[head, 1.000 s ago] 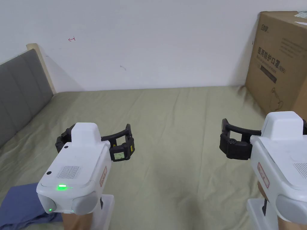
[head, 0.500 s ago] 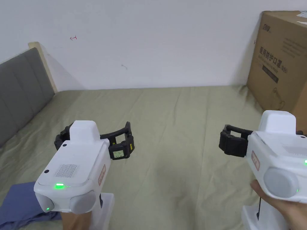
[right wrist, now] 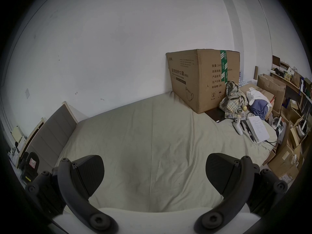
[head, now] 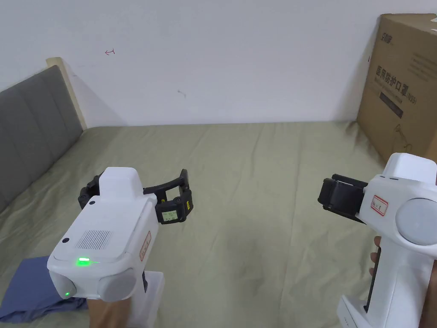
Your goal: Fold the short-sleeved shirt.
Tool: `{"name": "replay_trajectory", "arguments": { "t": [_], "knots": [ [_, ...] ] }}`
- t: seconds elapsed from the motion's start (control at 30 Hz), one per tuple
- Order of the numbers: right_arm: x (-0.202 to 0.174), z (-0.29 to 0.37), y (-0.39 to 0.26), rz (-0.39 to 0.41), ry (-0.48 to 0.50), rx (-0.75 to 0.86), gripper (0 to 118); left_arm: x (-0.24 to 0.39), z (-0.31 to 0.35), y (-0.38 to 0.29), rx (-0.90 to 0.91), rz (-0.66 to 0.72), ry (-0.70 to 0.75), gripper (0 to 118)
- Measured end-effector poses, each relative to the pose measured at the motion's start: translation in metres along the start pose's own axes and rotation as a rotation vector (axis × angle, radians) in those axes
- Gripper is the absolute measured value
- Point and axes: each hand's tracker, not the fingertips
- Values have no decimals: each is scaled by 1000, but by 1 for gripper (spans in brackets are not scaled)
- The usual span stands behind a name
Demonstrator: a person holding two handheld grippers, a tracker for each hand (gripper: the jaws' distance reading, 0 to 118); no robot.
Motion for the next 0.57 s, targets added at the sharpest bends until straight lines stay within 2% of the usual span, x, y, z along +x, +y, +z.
{"name": "replay_trajectory", "arguments": {
  "t": [0.13,0.3,0.43,0.57],
  "knots": [
    [-5,-1,-3,73,-34,41,116,0,1,0,-1,-1,-2,118],
    [-5,-2,-4,68,-34,59,116,0,2,0,-3,-3,2,118],
    [-4,0,-8,109,10,171,116,-1,2,0,-1,-3,3,118],
    [-2,4,-20,141,84,351,116,-1,2,0,1,-3,5,118]
  ]
}}
